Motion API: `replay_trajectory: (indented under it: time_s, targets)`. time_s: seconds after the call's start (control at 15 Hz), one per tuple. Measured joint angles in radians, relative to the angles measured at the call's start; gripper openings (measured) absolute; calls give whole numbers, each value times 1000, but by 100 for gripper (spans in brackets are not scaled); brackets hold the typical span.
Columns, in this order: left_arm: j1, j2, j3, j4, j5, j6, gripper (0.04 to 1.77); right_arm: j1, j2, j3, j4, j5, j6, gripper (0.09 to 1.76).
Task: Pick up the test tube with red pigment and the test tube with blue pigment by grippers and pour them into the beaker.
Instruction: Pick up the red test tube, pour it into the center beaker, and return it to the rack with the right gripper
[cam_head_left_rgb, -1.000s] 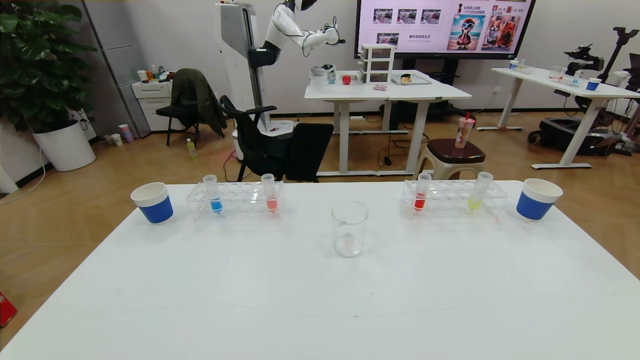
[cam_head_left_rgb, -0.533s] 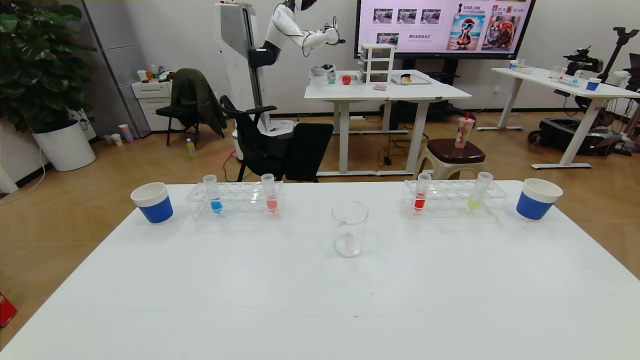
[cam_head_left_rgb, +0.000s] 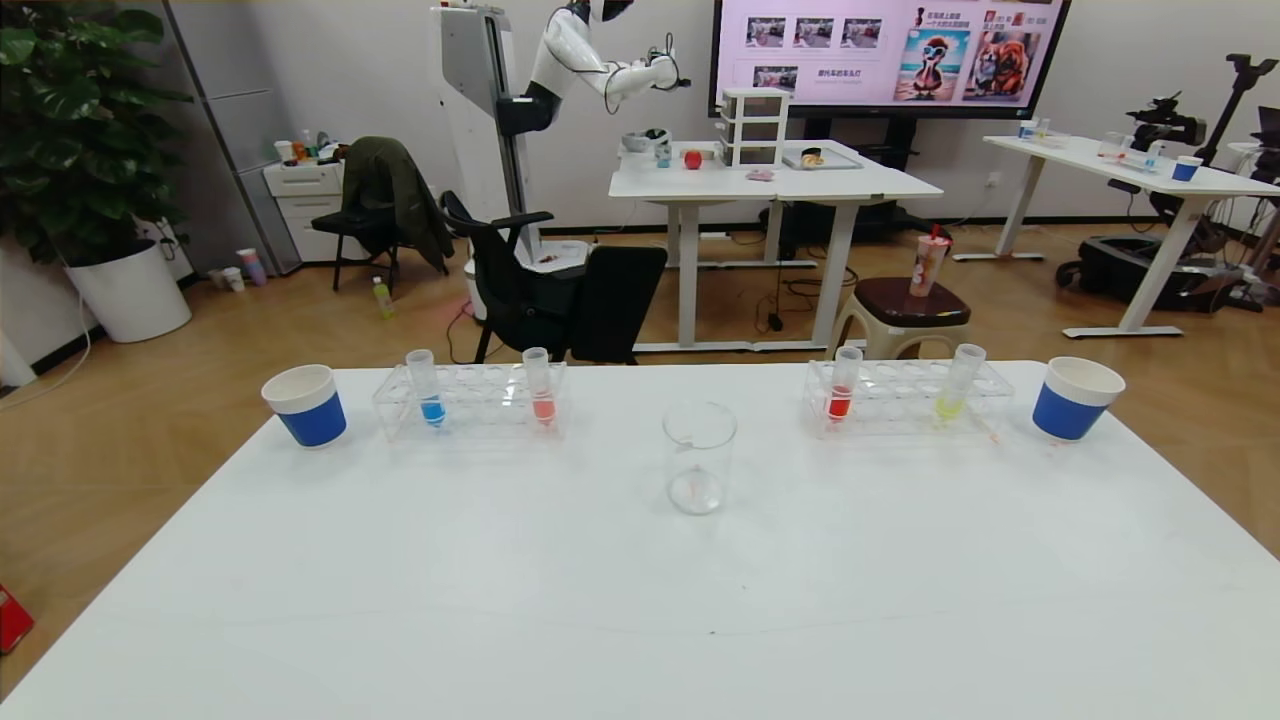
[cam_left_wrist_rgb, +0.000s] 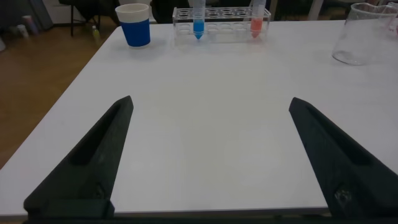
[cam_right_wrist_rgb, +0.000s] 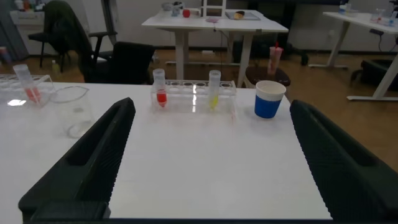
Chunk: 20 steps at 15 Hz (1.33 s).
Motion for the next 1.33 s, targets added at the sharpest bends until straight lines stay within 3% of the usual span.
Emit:
replay_trajectory:
  time_s: [0.27,0.6,0.93,1.33]
  targets:
    - [0,0,0,0,0,0,175,77,401,-54,-347,-3,4,174]
    - [0,0,0,0,0,0,175,224,827,-155,-607,-50,9,174]
    - [0,0,0,0,0,0,175,266,1229,-205,-937,-96,9,174]
    - [0,0,0,0,0,0,175,289,1579,-384,-1043,-116,60,174]
